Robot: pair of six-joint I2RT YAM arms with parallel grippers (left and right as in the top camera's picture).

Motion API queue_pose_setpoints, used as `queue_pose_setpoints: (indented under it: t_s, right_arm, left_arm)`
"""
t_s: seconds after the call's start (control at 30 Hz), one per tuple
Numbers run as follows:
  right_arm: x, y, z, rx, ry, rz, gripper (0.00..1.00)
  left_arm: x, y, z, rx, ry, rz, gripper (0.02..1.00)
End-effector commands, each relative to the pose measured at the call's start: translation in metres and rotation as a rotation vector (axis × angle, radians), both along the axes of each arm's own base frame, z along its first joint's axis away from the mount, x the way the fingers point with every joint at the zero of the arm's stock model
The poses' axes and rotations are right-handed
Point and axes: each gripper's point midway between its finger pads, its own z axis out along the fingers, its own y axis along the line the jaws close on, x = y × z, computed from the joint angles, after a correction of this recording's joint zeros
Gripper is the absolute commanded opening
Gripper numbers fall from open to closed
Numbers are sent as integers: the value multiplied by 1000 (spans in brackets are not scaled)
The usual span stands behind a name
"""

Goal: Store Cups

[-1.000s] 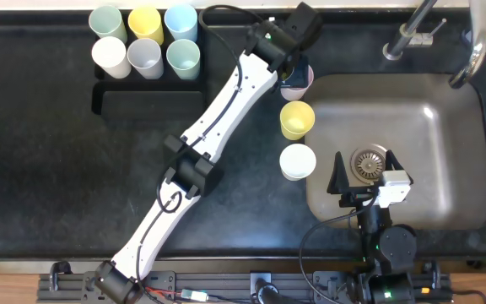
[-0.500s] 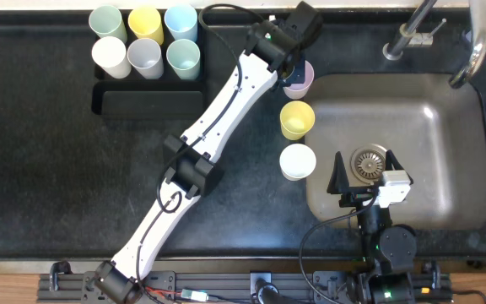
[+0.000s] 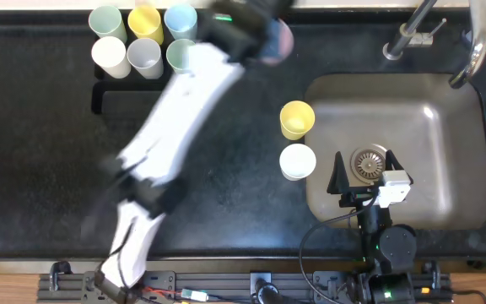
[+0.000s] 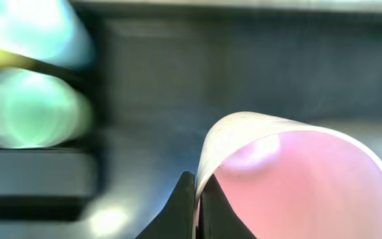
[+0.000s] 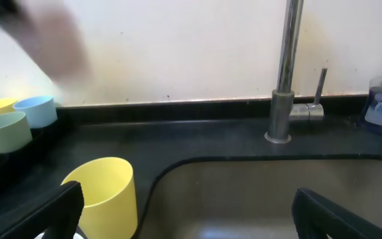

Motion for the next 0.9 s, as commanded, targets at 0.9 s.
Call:
queue_pose_setpoints:
  t_s: [0.9]
  right_arm:
    - [0,0,-3,8,-2,-4,998]
  left_arm:
    - [-61,342,-107,35,171,257,36]
